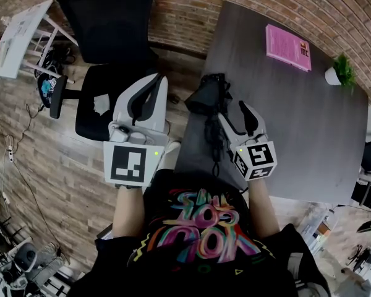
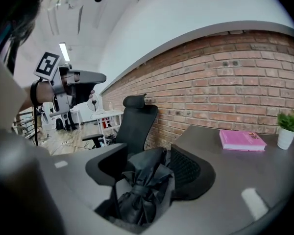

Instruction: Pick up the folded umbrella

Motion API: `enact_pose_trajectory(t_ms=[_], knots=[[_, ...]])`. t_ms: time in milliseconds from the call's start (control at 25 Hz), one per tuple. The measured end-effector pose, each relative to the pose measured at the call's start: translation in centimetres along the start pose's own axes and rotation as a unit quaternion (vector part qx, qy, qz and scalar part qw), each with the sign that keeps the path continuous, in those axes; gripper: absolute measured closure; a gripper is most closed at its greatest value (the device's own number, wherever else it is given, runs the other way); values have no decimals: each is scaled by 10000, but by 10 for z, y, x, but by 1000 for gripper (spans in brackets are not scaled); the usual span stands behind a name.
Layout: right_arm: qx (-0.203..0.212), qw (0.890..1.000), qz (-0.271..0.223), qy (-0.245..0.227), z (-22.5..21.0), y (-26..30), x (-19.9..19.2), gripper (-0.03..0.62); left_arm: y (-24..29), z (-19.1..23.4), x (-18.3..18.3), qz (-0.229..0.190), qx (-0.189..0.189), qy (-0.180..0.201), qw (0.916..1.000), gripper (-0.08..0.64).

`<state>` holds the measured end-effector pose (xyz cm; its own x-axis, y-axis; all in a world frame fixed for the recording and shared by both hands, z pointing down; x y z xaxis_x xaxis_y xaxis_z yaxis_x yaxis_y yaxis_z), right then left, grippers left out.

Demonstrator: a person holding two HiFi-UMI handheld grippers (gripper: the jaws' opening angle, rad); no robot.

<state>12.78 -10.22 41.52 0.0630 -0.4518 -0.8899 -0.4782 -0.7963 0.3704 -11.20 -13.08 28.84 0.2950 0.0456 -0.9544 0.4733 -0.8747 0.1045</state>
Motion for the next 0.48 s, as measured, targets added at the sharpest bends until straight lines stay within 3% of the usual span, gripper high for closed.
enact_pose_trajectory(t_ms=[480], knots=[[-36, 9972, 733, 139, -7, 40, -43, 239, -5, 3, -12, 173, 90, -73, 9998, 558]])
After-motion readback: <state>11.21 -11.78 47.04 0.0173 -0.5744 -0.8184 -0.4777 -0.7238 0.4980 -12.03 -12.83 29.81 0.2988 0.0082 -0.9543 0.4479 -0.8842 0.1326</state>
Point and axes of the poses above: the fingertips, and each gripper's own axes: y forward along the fingers, z to its left, x out of its top, the point moved 8 cm from there along -y, backward along the fingers, and after that the axes turned 12 degrees about y, right-handed, at the moved point
